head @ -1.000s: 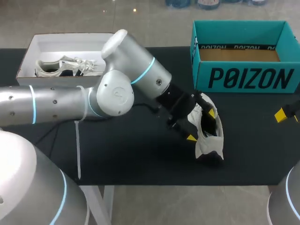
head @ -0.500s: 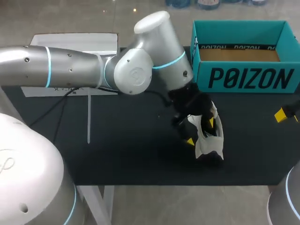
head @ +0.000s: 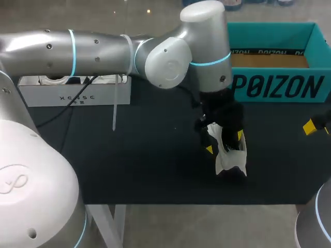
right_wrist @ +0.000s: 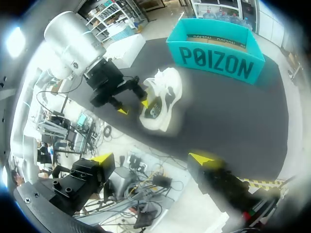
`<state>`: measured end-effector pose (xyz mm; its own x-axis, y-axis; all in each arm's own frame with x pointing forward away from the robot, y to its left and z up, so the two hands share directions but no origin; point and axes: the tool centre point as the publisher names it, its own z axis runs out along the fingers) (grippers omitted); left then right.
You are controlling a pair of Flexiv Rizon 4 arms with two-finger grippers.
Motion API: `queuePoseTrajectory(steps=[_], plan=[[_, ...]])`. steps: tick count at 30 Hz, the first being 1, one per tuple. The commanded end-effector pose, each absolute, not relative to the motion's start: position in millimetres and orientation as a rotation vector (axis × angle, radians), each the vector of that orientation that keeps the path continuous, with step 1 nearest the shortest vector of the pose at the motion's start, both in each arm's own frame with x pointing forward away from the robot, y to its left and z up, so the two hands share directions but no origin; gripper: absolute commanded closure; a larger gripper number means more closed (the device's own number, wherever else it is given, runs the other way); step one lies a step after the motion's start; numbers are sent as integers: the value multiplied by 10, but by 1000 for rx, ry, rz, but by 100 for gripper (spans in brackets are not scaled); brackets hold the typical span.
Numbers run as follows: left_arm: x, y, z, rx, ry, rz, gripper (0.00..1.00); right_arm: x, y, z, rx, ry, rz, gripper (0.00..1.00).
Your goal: Take the shoe out of the shoebox, open the shoe tongue, remove and reinsert the insole, then place the shoe into the shoebox
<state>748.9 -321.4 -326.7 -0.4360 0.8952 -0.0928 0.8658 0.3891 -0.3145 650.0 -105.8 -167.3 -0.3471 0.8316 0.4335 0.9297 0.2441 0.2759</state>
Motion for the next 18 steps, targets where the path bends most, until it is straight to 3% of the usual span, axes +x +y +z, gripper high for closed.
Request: queuePoseTrajectory(steps=[1, 18], plan=[[7487, -3219, -3235, -1759, -2548, 412, 100, 6519, -1054, -1681, -1665, -2313, -726, 0], [7665, -3455, -3546, -1796, -2527, 360, 100, 6519, -1054, -1681, -1665, -2313, -726, 0]])
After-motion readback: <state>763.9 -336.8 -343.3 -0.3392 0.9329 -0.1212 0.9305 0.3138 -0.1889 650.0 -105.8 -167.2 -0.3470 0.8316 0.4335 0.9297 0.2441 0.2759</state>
